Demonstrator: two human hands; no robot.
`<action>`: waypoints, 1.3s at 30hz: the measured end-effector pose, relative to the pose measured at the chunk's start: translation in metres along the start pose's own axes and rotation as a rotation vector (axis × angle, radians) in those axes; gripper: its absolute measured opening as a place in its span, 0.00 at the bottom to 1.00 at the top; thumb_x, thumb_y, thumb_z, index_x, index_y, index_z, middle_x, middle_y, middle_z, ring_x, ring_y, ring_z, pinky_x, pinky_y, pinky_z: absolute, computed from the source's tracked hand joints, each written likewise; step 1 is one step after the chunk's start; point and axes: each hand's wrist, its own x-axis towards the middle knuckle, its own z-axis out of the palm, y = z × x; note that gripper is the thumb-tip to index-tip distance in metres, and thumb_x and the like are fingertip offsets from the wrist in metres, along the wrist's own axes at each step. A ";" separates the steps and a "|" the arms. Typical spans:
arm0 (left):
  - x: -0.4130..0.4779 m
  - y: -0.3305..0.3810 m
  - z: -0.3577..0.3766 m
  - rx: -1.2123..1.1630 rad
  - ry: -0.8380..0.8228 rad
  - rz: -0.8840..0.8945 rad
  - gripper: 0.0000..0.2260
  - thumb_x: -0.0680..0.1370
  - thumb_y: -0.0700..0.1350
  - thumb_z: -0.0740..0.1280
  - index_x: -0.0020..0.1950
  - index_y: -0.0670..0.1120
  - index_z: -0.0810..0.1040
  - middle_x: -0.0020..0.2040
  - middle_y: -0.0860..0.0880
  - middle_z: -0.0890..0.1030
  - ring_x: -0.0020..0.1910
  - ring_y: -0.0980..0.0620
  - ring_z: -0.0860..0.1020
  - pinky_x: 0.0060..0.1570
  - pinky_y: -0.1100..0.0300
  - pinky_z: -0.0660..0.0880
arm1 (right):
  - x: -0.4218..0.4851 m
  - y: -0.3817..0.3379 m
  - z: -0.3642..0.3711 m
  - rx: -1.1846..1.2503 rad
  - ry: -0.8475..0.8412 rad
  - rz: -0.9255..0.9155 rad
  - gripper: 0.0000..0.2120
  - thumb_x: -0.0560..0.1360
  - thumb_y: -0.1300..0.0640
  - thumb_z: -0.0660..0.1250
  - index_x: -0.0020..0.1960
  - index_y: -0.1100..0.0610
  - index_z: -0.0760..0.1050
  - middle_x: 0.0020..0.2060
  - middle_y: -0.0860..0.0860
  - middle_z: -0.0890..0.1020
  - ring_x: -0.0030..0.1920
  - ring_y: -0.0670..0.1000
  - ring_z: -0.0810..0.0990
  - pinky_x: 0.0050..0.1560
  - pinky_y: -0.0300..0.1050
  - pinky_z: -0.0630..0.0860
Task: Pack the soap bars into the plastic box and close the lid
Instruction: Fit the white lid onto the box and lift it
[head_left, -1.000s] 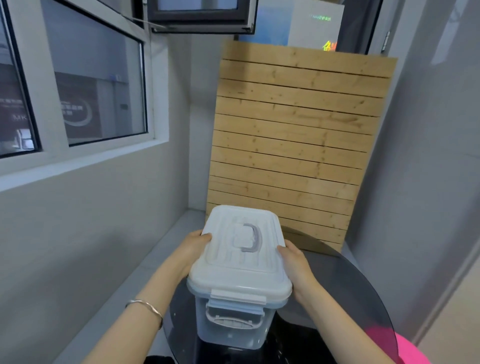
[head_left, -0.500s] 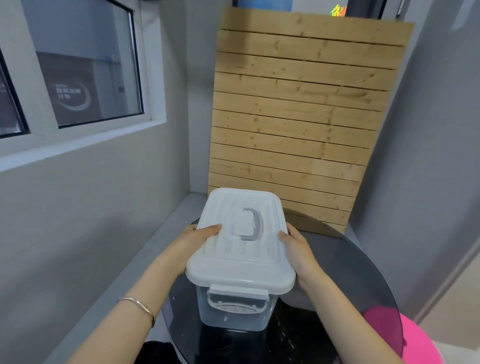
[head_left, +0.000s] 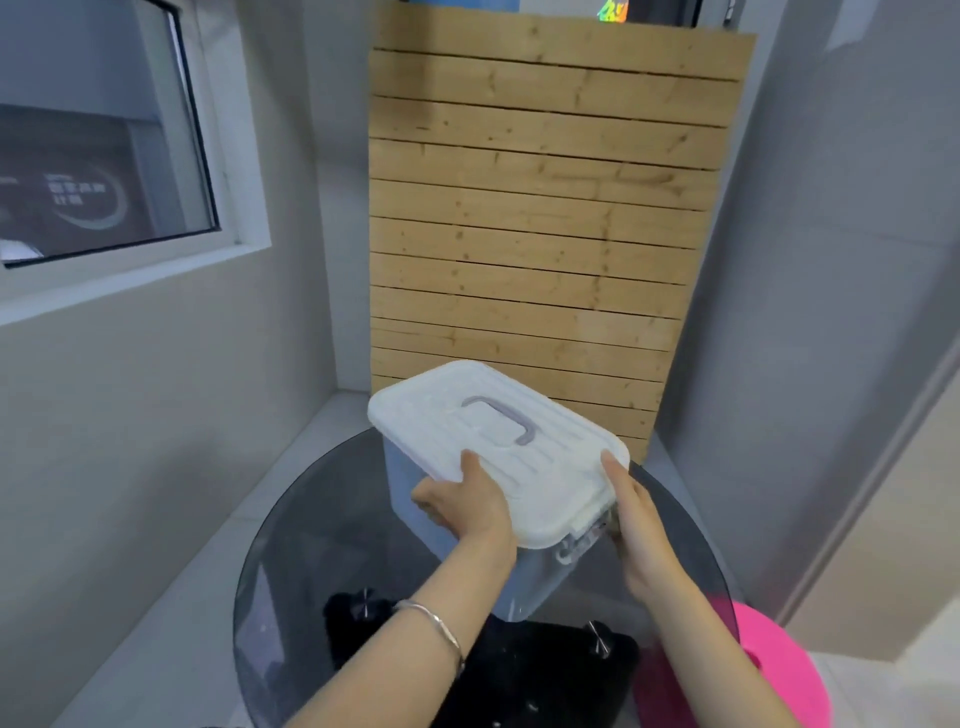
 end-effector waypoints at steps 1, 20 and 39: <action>-0.008 -0.008 0.014 -0.021 0.028 0.013 0.19 0.76 0.45 0.66 0.62 0.41 0.63 0.62 0.41 0.68 0.57 0.41 0.72 0.54 0.48 0.72 | 0.000 0.003 -0.006 0.024 0.000 0.023 0.34 0.70 0.36 0.66 0.68 0.55 0.70 0.62 0.50 0.80 0.64 0.52 0.76 0.69 0.55 0.68; 0.121 0.047 0.008 0.170 -0.300 -0.153 0.25 0.72 0.57 0.67 0.65 0.45 0.73 0.57 0.44 0.80 0.54 0.43 0.78 0.54 0.48 0.75 | 0.037 -0.011 -0.024 0.311 0.110 -0.019 0.20 0.72 0.59 0.71 0.64 0.58 0.73 0.59 0.55 0.82 0.57 0.56 0.81 0.52 0.47 0.77; 0.130 0.053 -0.030 0.446 -0.477 -0.116 0.21 0.75 0.58 0.63 0.63 0.48 0.73 0.52 0.47 0.79 0.51 0.46 0.76 0.63 0.45 0.69 | 0.054 -0.027 -0.028 0.128 0.127 0.046 0.21 0.71 0.58 0.70 0.63 0.59 0.74 0.55 0.56 0.83 0.49 0.55 0.81 0.40 0.45 0.76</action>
